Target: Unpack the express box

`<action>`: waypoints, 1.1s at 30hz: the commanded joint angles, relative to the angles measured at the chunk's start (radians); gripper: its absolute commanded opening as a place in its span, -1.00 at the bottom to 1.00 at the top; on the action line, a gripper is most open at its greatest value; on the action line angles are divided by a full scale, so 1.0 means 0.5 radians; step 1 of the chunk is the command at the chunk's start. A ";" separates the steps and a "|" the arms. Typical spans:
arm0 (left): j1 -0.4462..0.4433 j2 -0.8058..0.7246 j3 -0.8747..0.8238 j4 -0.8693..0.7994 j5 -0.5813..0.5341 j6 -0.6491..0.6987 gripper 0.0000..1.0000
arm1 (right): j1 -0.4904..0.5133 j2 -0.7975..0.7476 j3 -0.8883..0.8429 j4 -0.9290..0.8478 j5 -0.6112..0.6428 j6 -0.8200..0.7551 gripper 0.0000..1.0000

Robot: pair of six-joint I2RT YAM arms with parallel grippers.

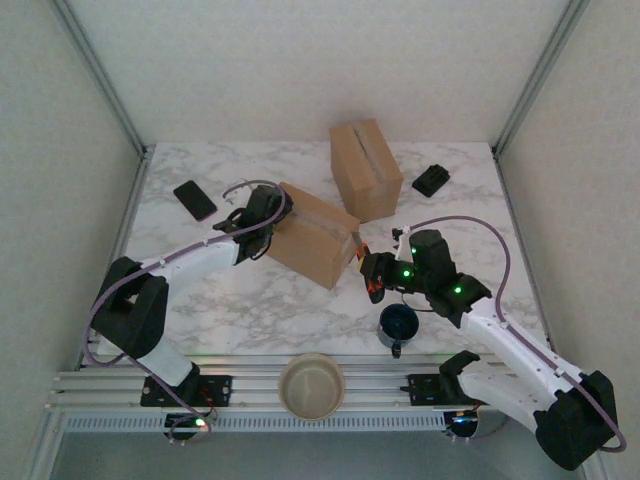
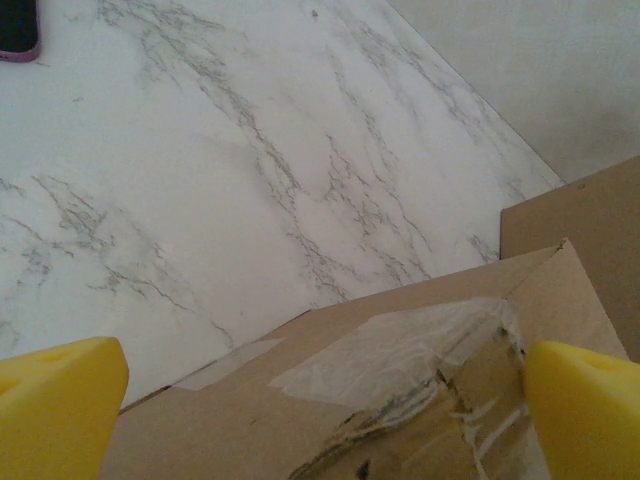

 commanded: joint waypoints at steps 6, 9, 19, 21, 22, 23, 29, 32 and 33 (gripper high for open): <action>0.006 0.120 -0.118 -0.309 0.128 -0.014 1.00 | -0.015 0.033 -0.046 0.151 -0.061 0.060 -1.00; 0.004 0.124 -0.118 -0.306 0.131 -0.014 1.00 | -0.016 0.034 -0.046 0.165 -0.063 0.066 -1.00; 0.009 0.127 -0.124 -0.293 0.146 -0.017 1.00 | -0.017 0.027 -0.056 0.169 -0.084 0.084 -1.00; 0.009 0.126 -0.124 -0.292 0.146 -0.019 1.00 | -0.015 0.031 -0.064 0.184 -0.099 0.098 -1.00; 0.010 0.125 -0.125 -0.292 0.148 -0.017 1.00 | -0.014 0.035 -0.069 0.196 -0.106 0.108 -1.00; 0.009 0.124 -0.126 -0.293 0.149 -0.017 0.99 | -0.014 0.036 -0.080 0.210 -0.118 0.122 -1.00; 0.009 0.125 -0.134 -0.277 0.158 -0.018 0.99 | -0.015 0.042 -0.163 0.342 -0.189 0.233 -1.00; 0.010 0.127 -0.142 -0.267 0.165 -0.022 0.99 | -0.016 0.034 -0.209 0.411 -0.227 0.300 -1.00; 0.009 0.127 -0.144 -0.265 0.167 -0.023 0.99 | -0.015 0.033 -0.219 0.425 -0.237 0.315 -1.00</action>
